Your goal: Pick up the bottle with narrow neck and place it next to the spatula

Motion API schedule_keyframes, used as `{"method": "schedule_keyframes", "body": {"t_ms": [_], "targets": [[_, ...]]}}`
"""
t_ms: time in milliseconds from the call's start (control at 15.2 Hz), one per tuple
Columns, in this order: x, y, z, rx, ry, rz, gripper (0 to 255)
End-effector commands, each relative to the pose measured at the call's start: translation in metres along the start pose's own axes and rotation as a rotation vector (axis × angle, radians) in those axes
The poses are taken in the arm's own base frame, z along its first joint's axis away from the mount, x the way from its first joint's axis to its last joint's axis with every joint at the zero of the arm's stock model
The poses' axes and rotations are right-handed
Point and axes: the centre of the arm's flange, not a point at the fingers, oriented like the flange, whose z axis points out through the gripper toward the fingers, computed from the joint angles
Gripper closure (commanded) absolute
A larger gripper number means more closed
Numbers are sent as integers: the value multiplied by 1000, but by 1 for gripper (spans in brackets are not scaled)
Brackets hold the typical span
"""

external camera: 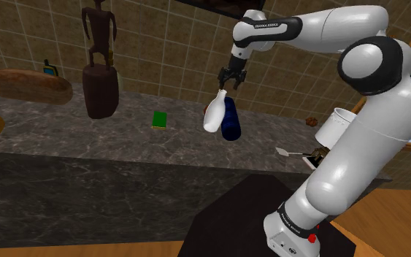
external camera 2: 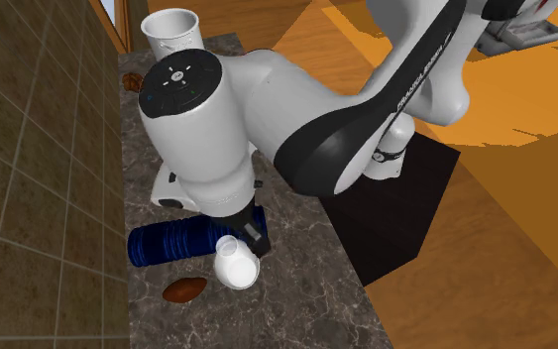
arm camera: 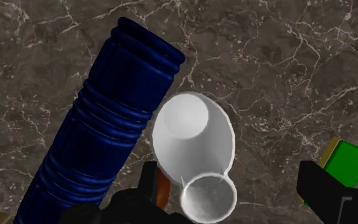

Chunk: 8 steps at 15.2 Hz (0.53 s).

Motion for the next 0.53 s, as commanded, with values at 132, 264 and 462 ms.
{"method": "schedule_keyframes", "body": {"t_ms": [132,264,462], "targets": [[37,8,20,4,-7,11,0],[37,7,31,4,-7,11,0],[37,7,47,4,-7,11,0]]}}
